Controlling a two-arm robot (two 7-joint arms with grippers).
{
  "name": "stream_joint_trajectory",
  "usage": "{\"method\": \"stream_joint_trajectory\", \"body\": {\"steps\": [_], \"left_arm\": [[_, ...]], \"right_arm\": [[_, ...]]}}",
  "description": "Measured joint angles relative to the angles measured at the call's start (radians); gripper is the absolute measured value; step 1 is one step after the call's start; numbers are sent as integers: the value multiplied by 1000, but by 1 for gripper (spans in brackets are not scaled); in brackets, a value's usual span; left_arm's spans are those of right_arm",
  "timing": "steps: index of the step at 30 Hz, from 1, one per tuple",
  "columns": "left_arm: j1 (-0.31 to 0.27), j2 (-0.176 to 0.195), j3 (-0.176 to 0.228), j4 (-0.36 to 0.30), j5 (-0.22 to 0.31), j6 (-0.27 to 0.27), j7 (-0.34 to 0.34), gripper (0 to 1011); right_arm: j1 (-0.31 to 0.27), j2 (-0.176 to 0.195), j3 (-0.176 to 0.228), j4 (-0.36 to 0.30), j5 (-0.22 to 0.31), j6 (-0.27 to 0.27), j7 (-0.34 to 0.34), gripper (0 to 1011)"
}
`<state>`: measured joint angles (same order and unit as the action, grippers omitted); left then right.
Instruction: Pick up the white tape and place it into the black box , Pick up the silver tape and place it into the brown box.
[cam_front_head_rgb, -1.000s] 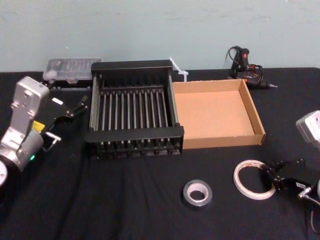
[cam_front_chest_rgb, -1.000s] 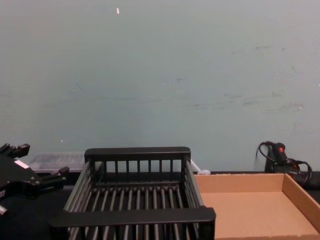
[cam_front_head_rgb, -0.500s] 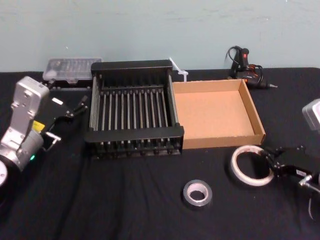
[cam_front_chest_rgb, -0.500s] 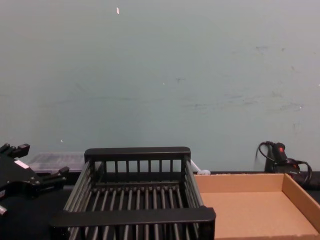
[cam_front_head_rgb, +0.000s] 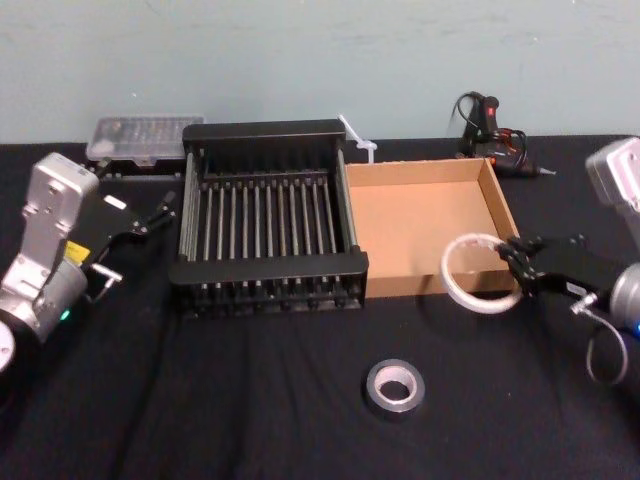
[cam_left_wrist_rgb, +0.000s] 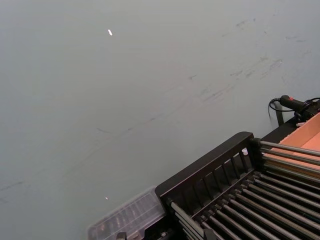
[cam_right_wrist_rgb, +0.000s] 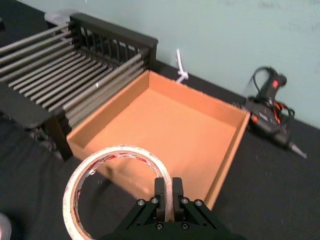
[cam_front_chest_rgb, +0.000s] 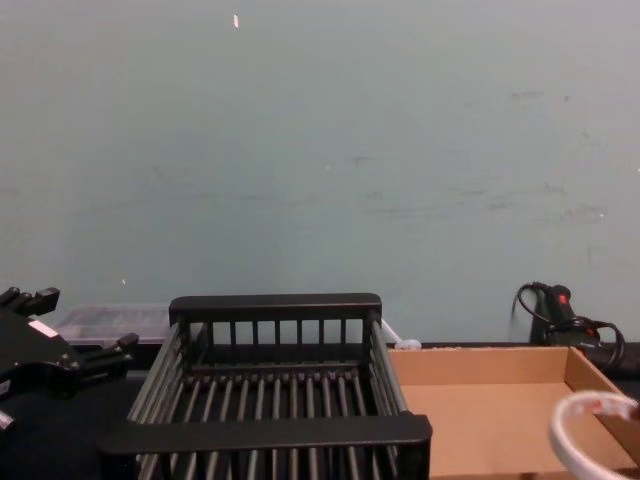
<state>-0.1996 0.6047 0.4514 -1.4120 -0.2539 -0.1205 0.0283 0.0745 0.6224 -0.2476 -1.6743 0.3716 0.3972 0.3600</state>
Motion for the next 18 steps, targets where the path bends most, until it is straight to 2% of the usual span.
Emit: {"method": "stream_joint_trajectory", "body": {"steps": [16,18], "left_arm": [[0,0,0,0,0,0,0,1001],[0,0,0,0,0,0,0,1001]], "right_arm": [[223,-105,-112,131,-55,-28,53,93],[232,-109,-118,137,-56,-29,57,93]]}}
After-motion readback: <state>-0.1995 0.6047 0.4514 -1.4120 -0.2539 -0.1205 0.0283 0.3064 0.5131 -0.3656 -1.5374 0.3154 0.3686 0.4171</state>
